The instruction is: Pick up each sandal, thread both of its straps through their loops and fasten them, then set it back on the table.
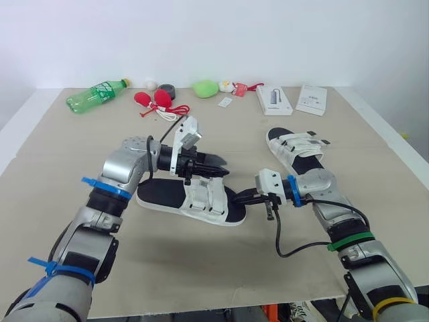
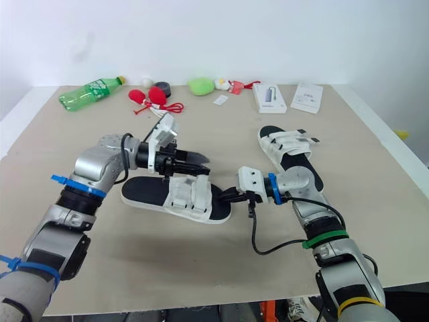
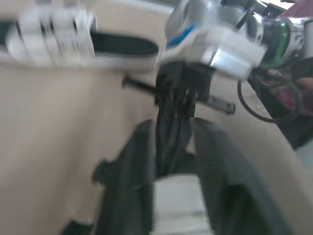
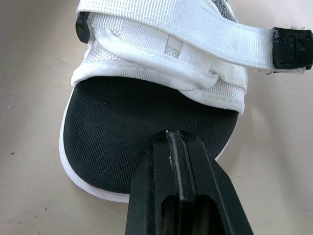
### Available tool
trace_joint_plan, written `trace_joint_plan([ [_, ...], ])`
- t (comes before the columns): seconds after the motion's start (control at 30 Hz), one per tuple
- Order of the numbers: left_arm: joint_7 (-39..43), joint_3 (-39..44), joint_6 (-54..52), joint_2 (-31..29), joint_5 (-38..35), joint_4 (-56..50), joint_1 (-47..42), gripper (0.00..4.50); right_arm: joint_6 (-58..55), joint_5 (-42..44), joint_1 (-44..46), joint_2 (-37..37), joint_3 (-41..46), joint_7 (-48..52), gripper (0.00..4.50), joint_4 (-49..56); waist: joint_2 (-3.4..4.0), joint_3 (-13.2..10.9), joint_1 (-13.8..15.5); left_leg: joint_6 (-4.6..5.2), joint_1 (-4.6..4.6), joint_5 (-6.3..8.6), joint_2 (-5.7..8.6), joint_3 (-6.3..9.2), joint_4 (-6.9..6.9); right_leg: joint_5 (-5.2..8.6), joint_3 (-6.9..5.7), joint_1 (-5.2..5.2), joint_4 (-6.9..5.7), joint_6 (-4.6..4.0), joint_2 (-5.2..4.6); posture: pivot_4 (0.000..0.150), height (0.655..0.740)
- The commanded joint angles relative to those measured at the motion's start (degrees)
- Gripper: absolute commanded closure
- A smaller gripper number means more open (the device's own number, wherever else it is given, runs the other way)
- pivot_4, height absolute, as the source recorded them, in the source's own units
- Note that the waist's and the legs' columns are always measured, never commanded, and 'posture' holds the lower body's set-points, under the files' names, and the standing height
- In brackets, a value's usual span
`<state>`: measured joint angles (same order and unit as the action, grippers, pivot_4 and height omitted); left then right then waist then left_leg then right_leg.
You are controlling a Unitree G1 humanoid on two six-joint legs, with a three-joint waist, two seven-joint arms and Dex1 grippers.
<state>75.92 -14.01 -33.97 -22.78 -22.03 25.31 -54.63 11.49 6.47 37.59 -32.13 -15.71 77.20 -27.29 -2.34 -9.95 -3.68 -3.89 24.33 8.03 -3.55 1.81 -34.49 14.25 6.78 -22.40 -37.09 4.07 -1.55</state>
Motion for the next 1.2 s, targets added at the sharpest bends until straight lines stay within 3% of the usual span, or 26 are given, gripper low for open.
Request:
trace_joint_plan([
  [0.03, 3.3, -3.0, -0.9, 0.0, 3.2, 4.6, -4.1, 4.38, -1.1, -4.0, -2.2, -1.2, -1.7, -0.9, 4.50, -2.9, 0.00, 0.0, -0.2, 0.00, 0.00, 0.00, 0.00, 0.01, 0.00, 0.00, 0.00, -0.01, 0.00, 0.00, 0.00, 0.150, 0.7400],
  [0.3, 11.0, -8.8, 3.4, 1.0, 10.6, 15.7, -8.9, 4.38, -1.9, -3.7, -3.4, -1.4, -1.3, -1.9, 4.50, -1.3, 0.00, 0.0, -0.5, -0.01, 0.09, 0.01, 0.03, 0.07, 0.04, 0.01, 0.00, -0.04, 0.00, 0.01, 0.01, 0.150, 0.7400],
  [0.57, 2.6, -10.2, 13.0, 4.1, 21.0, 31.9, -13.7, 4.38, -2.5, -3.6, -4.4, -1.6, -1.0, -2.5, 4.50, -0.1, -0.03, 0.0, -0.6, -0.01, 0.10, 0.01, 0.06, 0.13, 0.03, 0.04, 0.00, 0.00, 0.02, 0.04, 0.00, 0.150, 0.7400],
  [0.8, -10.4, -4.2, 19.9, 6.0, 22.0, 38.1, -17.0, 4.38, -2.9, -3.5, -4.6, -1.7, -1.2, -2.8, 4.50, 0.3, -0.04, 0.0, -0.6, -0.02, 0.00, 0.01, 0.27, 0.29, 0.00, 0.04, 0.05, -0.04, 0.03, 0.05, -0.06, 0.150, 0.7400],
  [0.9, -10.5, -1.2, 20.1, 5.0, 20.5, 34.9, -17.0, 4.38, -3.0, -3.4, -4.7, -1.7, -1.1, -2.8, 4.50, 0.3, -0.06, 0.0, -0.6, 0.01, 0.12, -0.01, 0.29, 0.33, 0.00, 0.03, 0.04, -0.03, 0.03, 0.07, -0.05, 0.150, 0.7400],
  [1.17, -10.7, 5.4, 17.0, -4.8, 16.4, -0.4, -0.7, 4.38, -2.9, -3.0, -3.9, -1.3, -0.3, -2.8, 4.50, -0.5, 0.02, 0.0, -0.7, -0.01, 0.22, -0.05, 0.23, 0.38, 0.26, 0.05, 0.07, -0.05, 0.01, 0.20, 0.06, 0.150, 0.7400],
  [1.2, -10.2, 7.2, 18.0, -6.4, 14.8, -4.9, 2.9, 4.38, -7.3, -0.9, -3.2, -1.2, 0.3, -1.3, 4.50, -0.2, 0.03, 0.0, -0.7, -0.01, 0.21, -0.05, 0.22, 0.40, 0.26, 0.06, 0.07, -0.04, 0.01, 0.19, 0.07, 0.150, 0.7400],
])
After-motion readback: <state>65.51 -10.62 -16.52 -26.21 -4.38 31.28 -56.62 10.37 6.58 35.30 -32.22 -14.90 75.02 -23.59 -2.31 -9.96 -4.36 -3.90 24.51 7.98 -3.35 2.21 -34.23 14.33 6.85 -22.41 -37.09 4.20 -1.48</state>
